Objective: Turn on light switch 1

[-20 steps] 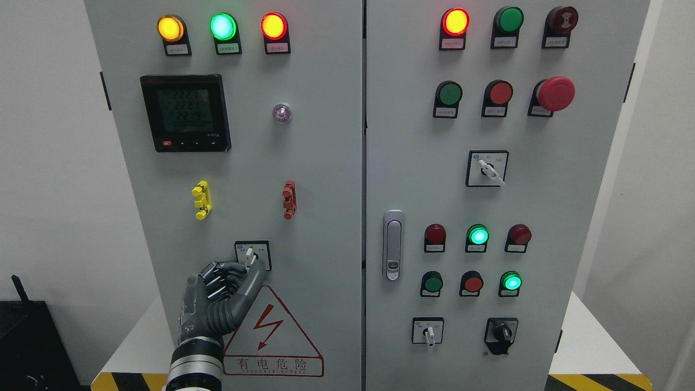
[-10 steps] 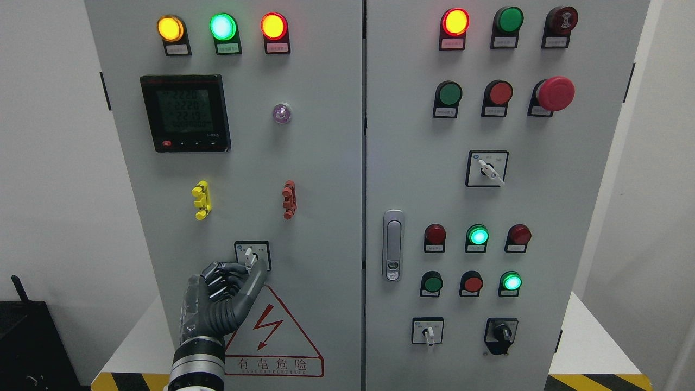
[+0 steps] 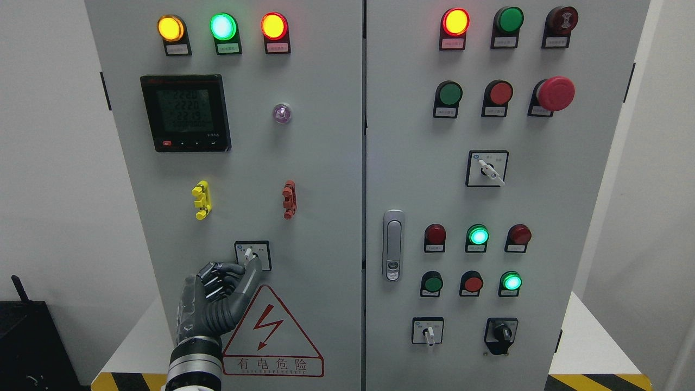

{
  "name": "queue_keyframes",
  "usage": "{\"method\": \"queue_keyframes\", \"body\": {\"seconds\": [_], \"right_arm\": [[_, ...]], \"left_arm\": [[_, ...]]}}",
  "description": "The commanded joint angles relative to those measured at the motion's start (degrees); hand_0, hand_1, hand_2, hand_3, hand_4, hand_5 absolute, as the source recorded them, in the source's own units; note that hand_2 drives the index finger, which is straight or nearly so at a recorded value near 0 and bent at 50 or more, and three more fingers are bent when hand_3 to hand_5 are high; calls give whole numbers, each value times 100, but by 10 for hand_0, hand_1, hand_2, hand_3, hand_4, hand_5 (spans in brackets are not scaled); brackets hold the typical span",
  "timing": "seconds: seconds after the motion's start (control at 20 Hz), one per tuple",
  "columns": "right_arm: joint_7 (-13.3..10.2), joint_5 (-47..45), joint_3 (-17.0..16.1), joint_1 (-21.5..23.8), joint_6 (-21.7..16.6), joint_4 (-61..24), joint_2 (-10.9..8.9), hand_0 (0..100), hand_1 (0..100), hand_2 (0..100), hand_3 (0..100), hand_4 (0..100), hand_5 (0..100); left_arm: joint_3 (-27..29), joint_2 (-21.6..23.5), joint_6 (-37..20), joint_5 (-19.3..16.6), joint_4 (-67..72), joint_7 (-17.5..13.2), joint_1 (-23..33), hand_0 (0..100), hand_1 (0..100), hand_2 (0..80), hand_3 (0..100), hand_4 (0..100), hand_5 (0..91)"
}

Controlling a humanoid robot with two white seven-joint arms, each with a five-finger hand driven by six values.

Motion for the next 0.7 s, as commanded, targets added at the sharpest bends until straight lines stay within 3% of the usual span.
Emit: {"method": "queue_keyframes", "body": {"seconds": [0.0, 0.65], "right_arm": [[2, -141, 0, 0, 3, 0, 0, 0, 0, 0, 0, 0, 0], [2, -141, 0, 0, 3, 0, 0, 0, 0, 0, 0, 0, 0]], "left_arm": [[-126, -19, -1, -21, 1, -4, -5, 197, 645, 604, 871, 916, 834], [-126, -19, 16, -127, 27, -4, -32, 265, 642, 610, 884, 929, 836]]}}
